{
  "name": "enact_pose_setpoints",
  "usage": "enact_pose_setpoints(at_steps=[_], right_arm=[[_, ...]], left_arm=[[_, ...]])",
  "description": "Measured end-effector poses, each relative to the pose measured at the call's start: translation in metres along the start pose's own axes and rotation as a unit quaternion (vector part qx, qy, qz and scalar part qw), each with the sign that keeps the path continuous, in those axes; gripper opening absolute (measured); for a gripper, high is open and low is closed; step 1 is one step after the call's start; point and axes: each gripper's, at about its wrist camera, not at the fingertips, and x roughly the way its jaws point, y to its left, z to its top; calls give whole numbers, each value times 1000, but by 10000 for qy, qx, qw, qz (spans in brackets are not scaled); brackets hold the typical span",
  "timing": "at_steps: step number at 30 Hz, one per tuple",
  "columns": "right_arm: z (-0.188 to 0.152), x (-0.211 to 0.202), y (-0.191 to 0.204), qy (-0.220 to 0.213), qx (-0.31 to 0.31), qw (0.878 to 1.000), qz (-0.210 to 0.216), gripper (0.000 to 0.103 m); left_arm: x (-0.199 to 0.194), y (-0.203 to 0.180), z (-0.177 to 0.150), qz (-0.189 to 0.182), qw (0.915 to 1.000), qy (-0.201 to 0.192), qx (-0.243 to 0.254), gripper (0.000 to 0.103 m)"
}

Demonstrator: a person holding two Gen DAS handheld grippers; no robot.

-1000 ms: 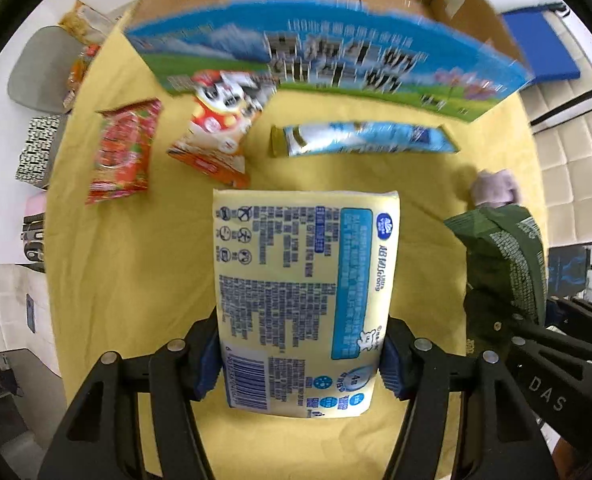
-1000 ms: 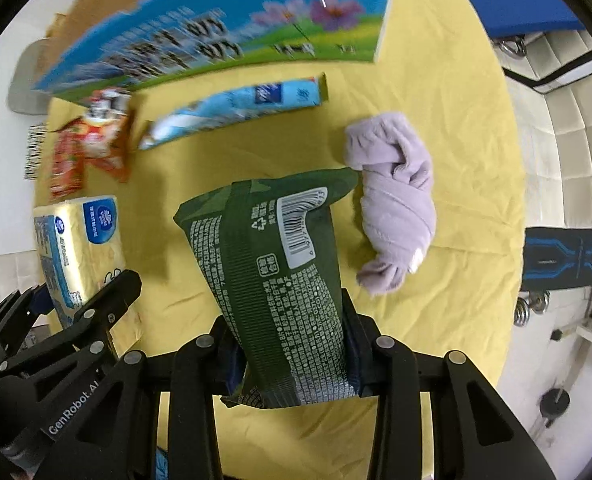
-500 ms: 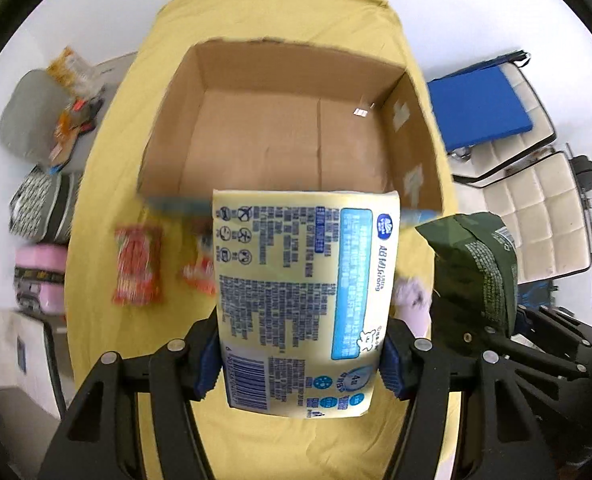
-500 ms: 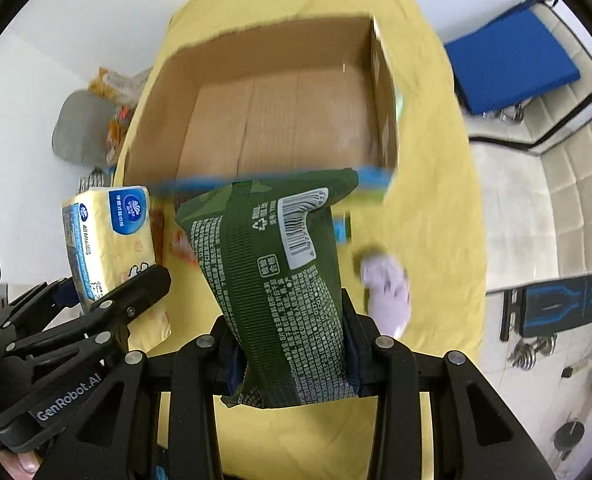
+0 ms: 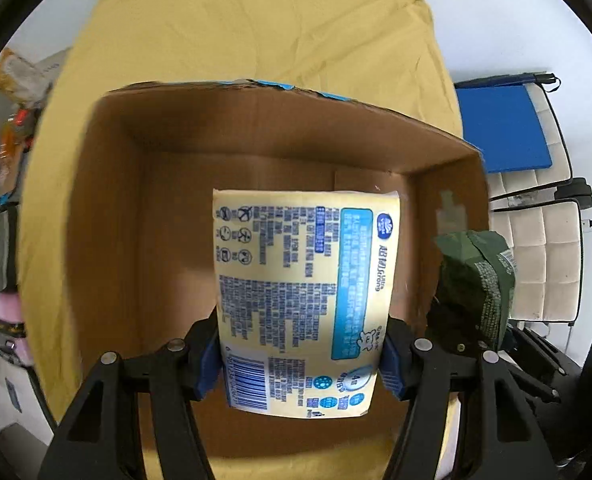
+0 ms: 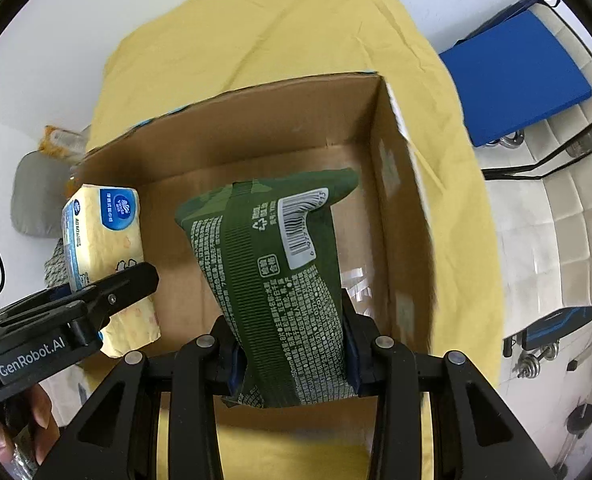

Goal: Organize soft objects
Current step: 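Carry the carton and green bag into the cardboard box and open both grippers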

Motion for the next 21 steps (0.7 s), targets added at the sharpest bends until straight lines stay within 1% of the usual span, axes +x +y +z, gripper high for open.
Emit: enact_pose_setpoints(at_steps=[1,5,7,11,14,16,18,19,20,21], right_arm=[[7,8,0,30,26,10000,7,40],[36,49,0,222,164,9996,5,40],[42,61,0,237,147,9996,-107,40],[52,79,0,288,112,9995,-103,40],[57,86,-1,312,68,9994,-91,41],[54,84,3,348,20,9992,-188,44],[52,78,7,313,20,9991,-273,47],[54,78,8,314,25,9991,-277,49],[55,76,7,291,41,9991,-315,54],[55,73,7,261,45,9991,-316,55]], left_arm=[[14,3,12,-66,9999,103,6,61],[48,11,37,-233,9989,413,13,61],[59,15,43,-303,9984,474,-10,61],[75,19,52,-380,9977,563,81,61],[80,17,52,-216,9980,576,129,61],[78,12,51,-115,9981,589,128,62],[76,9,51,41,9982,558,204,64],[74,7,51,128,9982,523,249,68],[71,6,51,180,9983,481,273,72],[68,4,51,256,9983,411,317,75]])
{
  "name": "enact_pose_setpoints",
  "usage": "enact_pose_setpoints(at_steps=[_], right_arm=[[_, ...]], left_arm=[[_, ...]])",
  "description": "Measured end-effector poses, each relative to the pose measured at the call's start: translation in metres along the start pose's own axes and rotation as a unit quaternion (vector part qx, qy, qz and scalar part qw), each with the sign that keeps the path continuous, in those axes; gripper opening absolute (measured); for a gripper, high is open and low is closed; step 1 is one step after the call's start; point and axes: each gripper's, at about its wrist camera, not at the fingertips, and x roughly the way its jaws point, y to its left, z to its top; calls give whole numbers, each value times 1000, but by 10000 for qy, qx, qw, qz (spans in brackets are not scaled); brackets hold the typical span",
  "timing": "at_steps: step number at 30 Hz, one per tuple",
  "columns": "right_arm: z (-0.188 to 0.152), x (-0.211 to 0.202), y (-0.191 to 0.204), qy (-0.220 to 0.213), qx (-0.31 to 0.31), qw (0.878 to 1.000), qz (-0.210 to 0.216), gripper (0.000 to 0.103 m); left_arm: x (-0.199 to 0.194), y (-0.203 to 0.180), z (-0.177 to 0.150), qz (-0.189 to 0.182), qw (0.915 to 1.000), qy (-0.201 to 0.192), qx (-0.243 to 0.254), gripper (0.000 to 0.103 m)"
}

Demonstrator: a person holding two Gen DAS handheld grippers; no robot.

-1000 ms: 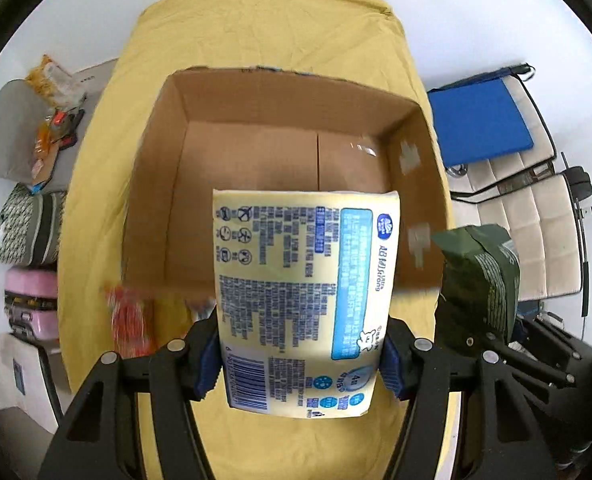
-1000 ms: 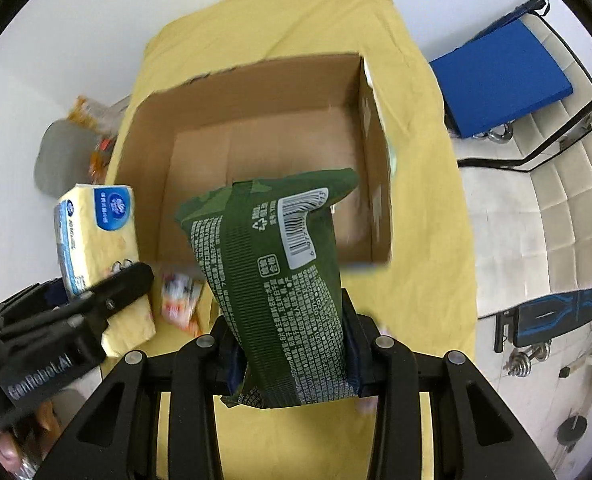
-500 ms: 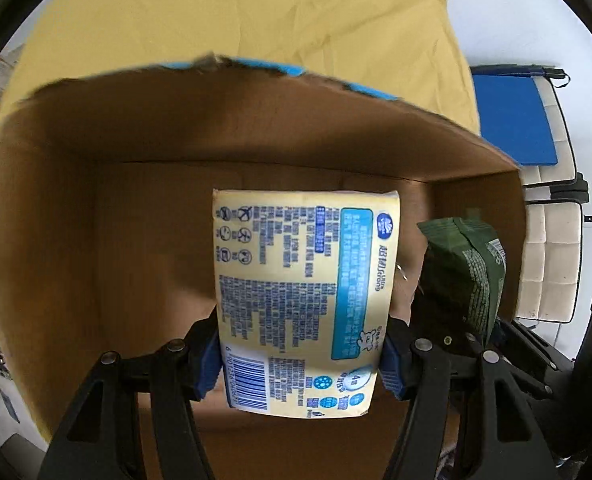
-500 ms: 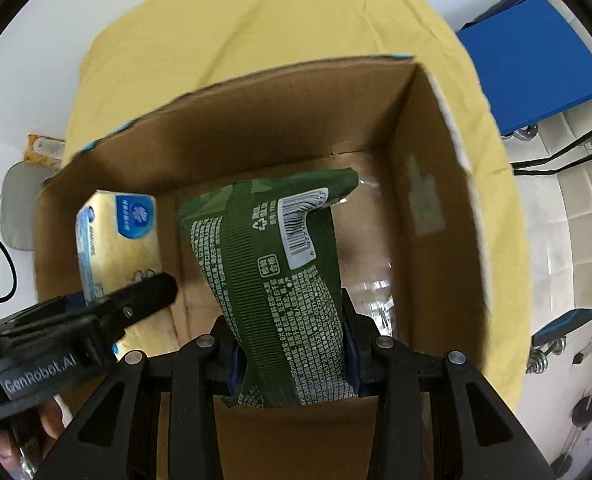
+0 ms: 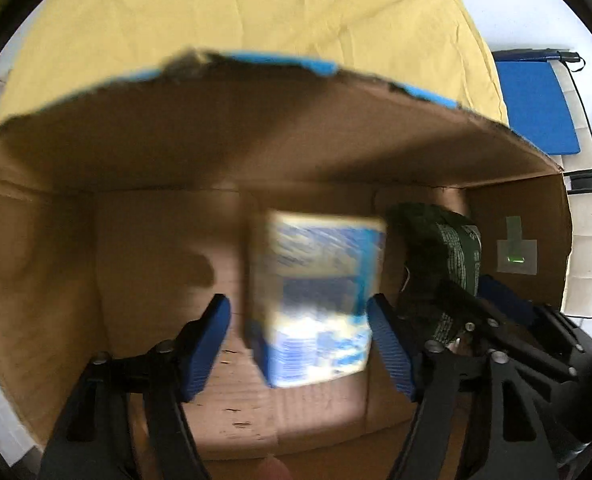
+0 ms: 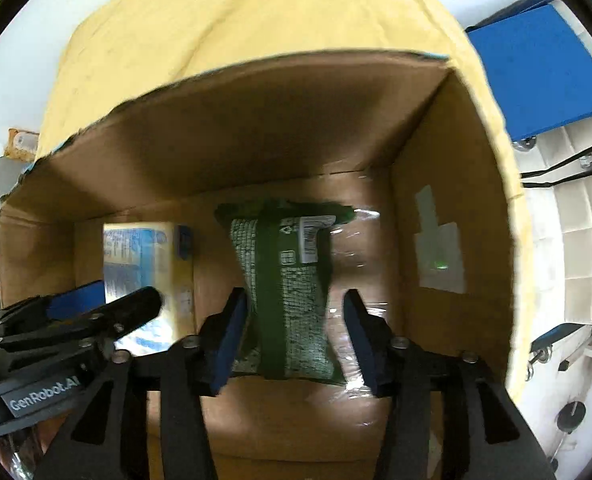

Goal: Organize soft objects
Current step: 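Carry the carton and green bag into the cardboard box and open both grippers, then lift both grippers out of the cardboard box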

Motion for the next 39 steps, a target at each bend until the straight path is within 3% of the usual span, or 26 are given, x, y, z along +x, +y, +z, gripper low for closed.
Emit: enact_pose_setpoints(at_steps=[2,6,7,8,15,22,30,39], right_arm=[[-2,-5,0,19,-18,10000,39,56],[-8,-18,7,-64,-201,9996,-173,70],[-10,-22,11,-95,-248,9994,-228,94],[-16,-25,11,-125,-292,9992,-232,103],[-63,-55,16,-334,-337,9986,-218,103],[-117,-95,9,-809,-282,9946,-584,103],[-181,-144,-2,-1049,-262,9924,-594,103],[-235,-214,-1,-1509,-392,9868,-432,103]], left_arm=[[-8,1,-3,189,9997,-144,23,86],[-22,14,-11,372,9987,-339,-92,92],[-27,16,-16,397,9984,-390,-120,99],[-35,18,-22,399,9979,-490,-155,100],[-55,28,-67,588,9937,-943,-111,102],[-84,16,-119,837,9862,-1432,0,102],[-129,2,-199,817,9819,-1707,103,102],[-182,-12,-255,915,9721,-2157,36,102]])
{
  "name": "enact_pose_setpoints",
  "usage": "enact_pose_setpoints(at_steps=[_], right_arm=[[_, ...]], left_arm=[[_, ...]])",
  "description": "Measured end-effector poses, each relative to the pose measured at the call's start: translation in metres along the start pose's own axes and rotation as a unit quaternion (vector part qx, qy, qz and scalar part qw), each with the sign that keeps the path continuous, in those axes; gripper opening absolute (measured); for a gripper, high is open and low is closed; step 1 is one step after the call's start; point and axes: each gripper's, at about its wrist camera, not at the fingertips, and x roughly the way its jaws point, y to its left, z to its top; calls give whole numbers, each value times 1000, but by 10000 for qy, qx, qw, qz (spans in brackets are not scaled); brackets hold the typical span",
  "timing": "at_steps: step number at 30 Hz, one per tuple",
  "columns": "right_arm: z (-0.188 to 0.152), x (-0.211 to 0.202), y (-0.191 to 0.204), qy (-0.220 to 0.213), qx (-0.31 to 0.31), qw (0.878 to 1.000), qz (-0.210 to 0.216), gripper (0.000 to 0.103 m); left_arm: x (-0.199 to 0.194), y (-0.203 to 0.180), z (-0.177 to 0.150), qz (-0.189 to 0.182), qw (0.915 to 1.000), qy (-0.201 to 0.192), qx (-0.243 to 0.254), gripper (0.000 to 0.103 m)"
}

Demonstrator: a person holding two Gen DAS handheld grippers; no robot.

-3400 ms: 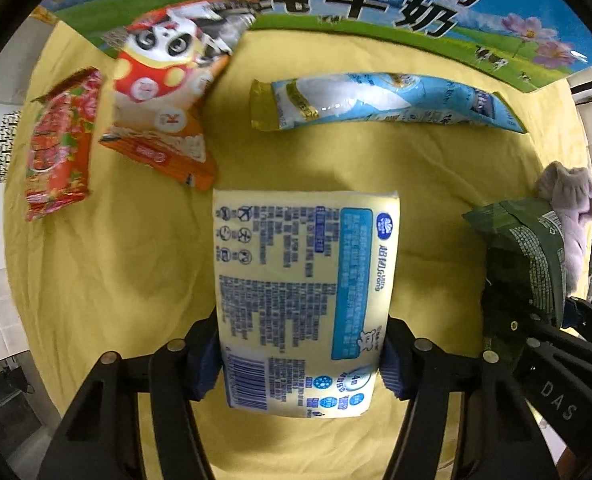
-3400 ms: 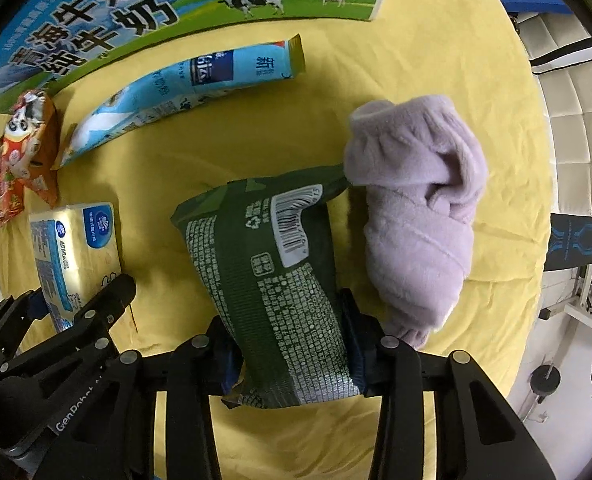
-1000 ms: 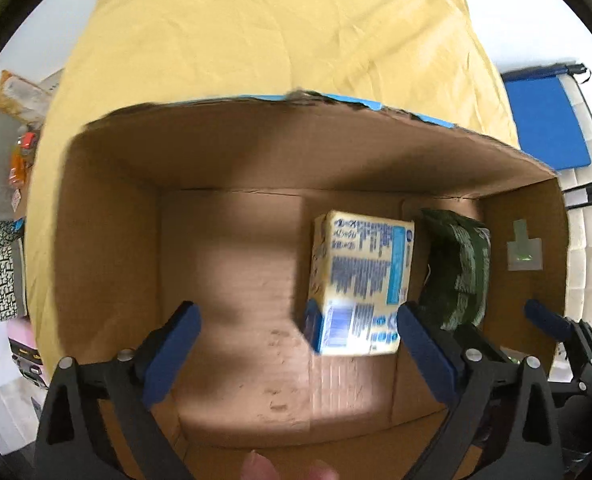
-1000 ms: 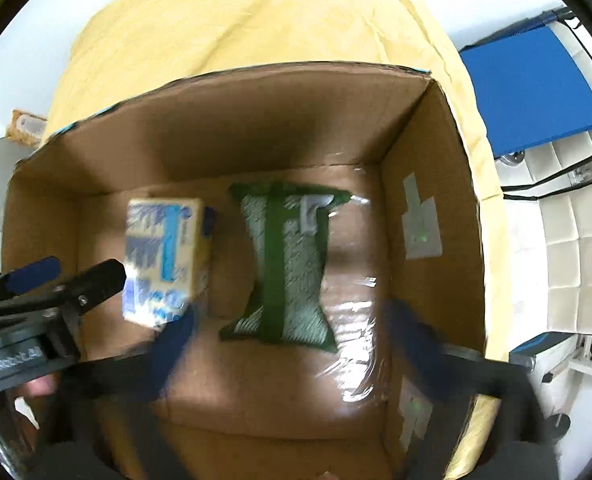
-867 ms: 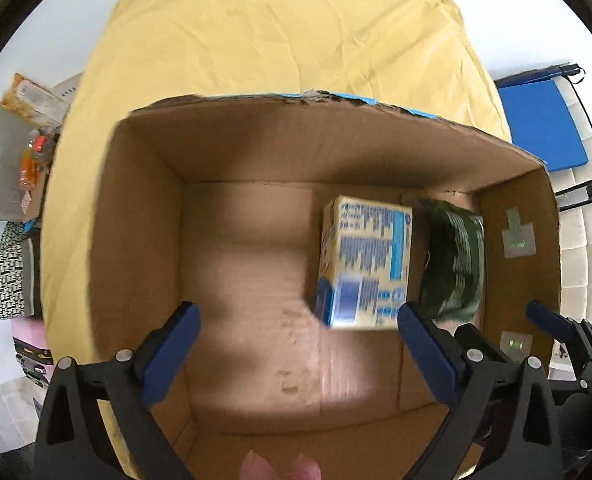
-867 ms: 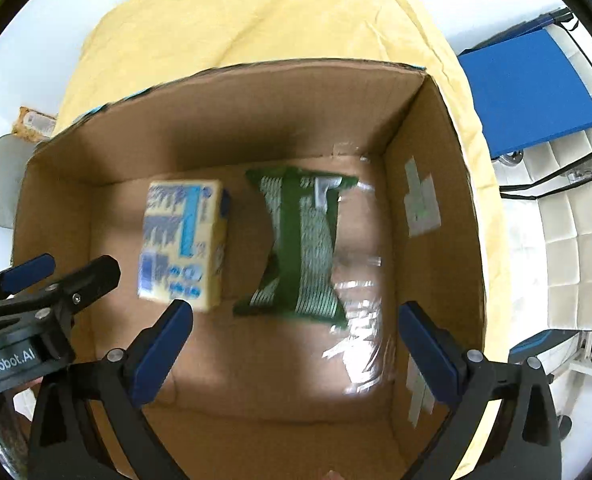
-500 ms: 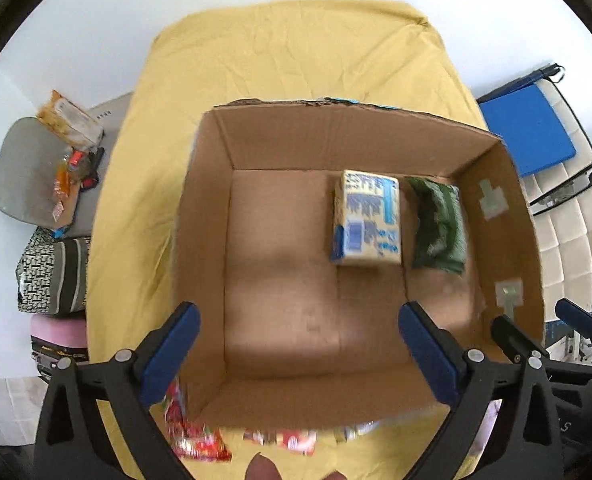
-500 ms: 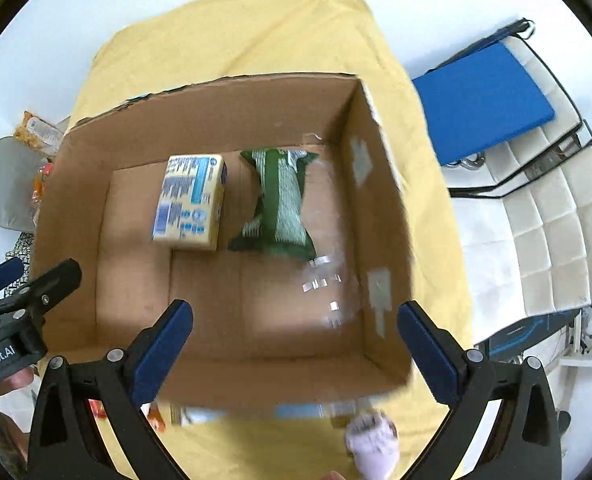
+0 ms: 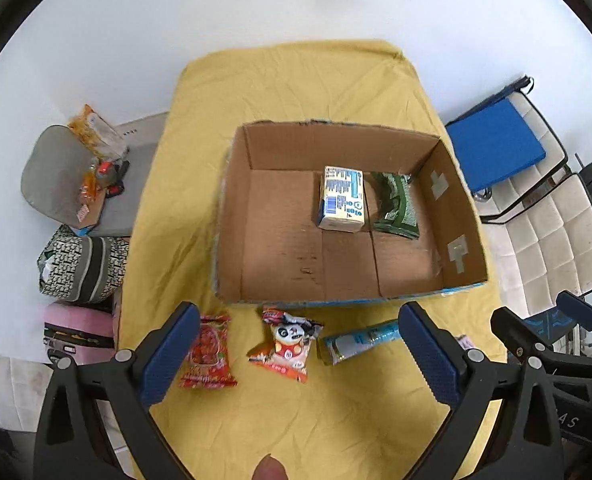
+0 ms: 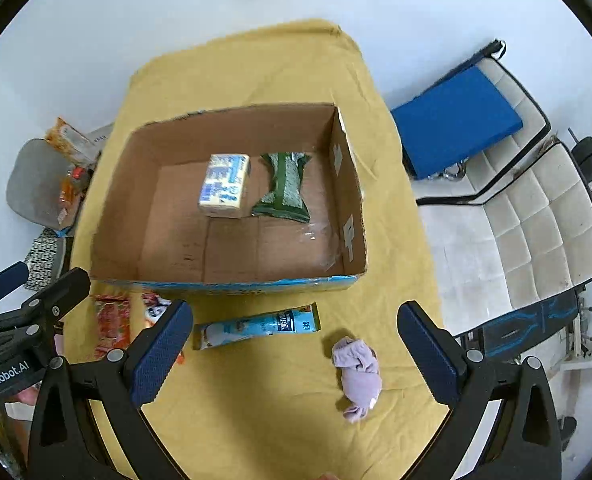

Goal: Organize soft objects
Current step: 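Lift both grippers out of the cardboard box, then grasp the blue Nestle squeeze tube with the right gripper while the left grasps the panda snack bag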

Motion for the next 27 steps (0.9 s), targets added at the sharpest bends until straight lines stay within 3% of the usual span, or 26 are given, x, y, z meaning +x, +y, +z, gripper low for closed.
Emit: enact_pose_setpoints(at_steps=[5,9,14,21,23,27], right_arm=[[-13,-27,-8,-2,32,9998,206,103],[-27,-16,-28,285,273,9986,340,103],[-50,37,-50,940,706,9919,483,103],[-77,135,-43,1720,1520,9681,1008,103],[-80,156,-36,1841,1779,9596,1170,100],[-80,191,-19,2015,2116,9468,1348,75]], left_arm=[[-23,4,-13,3,9998,-40,-172,102],[-16,17,-33,200,9984,147,-503,102],[35,37,-66,570,9909,786,-932,102],[97,49,-96,870,9806,1289,-1192,102],[109,53,-100,916,9785,1337,-1279,102],[121,61,-100,945,9766,1390,-1339,102]])
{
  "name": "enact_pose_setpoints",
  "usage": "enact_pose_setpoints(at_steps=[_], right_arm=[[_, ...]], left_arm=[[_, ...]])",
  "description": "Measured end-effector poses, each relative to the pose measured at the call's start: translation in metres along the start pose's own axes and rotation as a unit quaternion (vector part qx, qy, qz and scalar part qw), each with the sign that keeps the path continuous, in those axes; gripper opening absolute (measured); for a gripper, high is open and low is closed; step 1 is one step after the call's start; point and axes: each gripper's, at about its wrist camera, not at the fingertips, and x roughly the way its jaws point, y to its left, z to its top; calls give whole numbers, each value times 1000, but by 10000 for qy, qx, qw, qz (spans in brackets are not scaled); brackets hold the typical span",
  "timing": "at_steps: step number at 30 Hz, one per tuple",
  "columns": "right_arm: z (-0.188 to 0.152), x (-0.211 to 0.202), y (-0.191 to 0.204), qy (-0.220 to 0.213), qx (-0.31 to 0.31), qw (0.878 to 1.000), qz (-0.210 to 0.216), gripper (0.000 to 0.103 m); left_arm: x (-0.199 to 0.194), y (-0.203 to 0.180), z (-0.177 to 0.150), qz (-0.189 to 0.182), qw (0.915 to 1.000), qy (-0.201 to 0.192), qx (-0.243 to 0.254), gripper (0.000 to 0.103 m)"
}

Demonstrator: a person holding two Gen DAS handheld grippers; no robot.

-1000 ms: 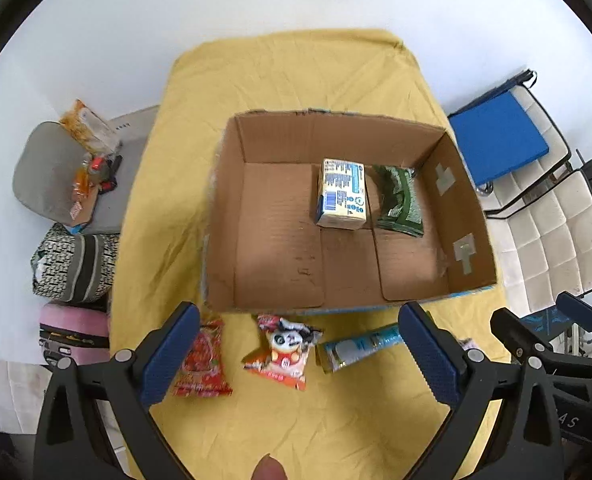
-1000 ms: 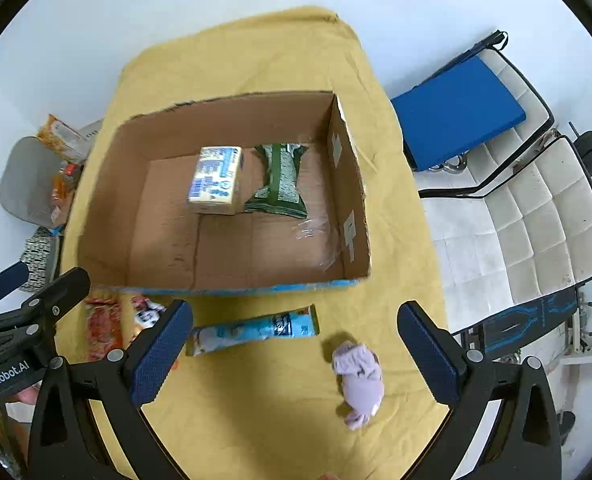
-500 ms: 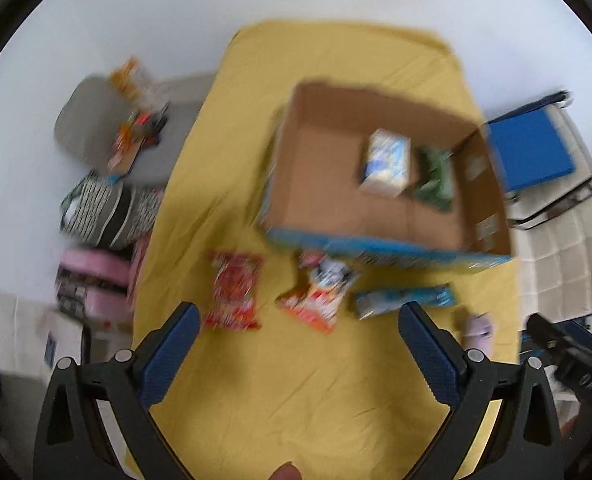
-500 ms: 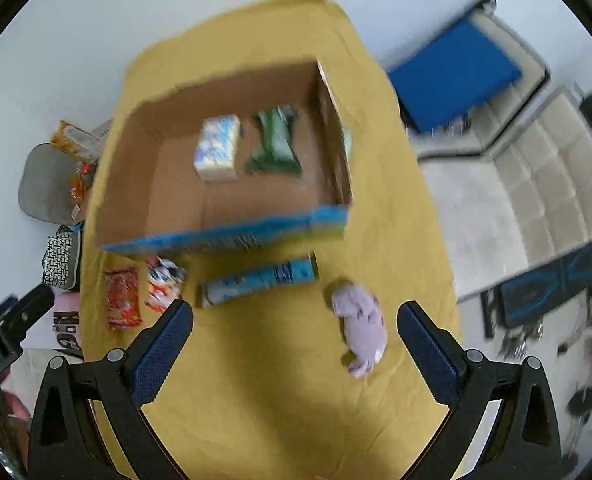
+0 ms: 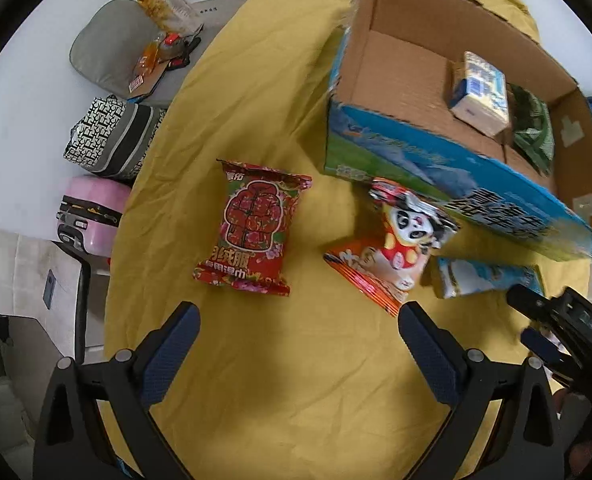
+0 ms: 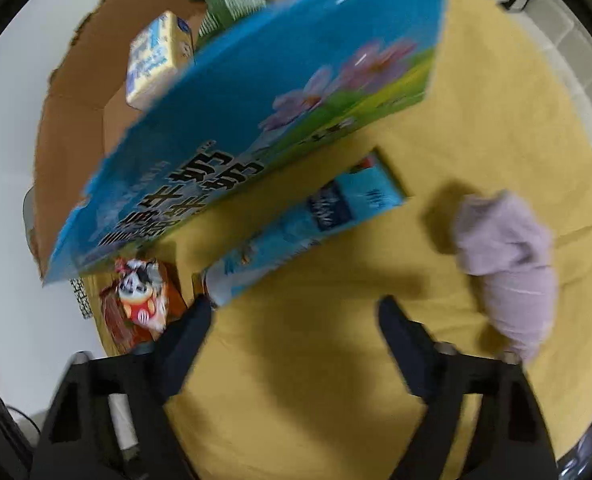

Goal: Organize soft objects
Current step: 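Grasp the blue Nestle squeeze tube with the right gripper while the left grasps the panda snack bag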

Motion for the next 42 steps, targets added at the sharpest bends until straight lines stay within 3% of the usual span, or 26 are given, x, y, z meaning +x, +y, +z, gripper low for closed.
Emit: enact_pose_setpoints(at_steps=[4,10,13,15,24,29,32,34,38,42], right_arm=[[6,27,3,85,441,9987,236,70],[3,38,18,-283,584,9975,270,69],[-2,43,22,-323,541,9978,227,54],[-5,44,20,-328,549,9976,264,50],[-27,55,3,-494,1079,9914,559,50],[-22,55,10,-544,1060,9919,431,50],[-28,62,21,-527,935,9939,236,36],[-35,67,25,-475,886,9946,262,33],[-42,82,18,-366,1473,9840,937,33],[-41,84,28,-337,1269,9877,848,24]], left_arm=[[9,3,4,32,10000,49,-21,102],[22,5,8,44,9999,144,26,102],[27,2,8,-6,9997,211,89,102],[33,1,7,-58,9995,306,89,102],[39,-8,5,-12,9991,390,189,102],[37,-8,6,14,9993,336,173,102],[35,-8,5,-9,9993,343,162,102],[35,-9,5,-5,9993,345,169,102],[38,-5,3,2,9992,385,142,102],[40,-3,2,-26,9990,438,104,102]])
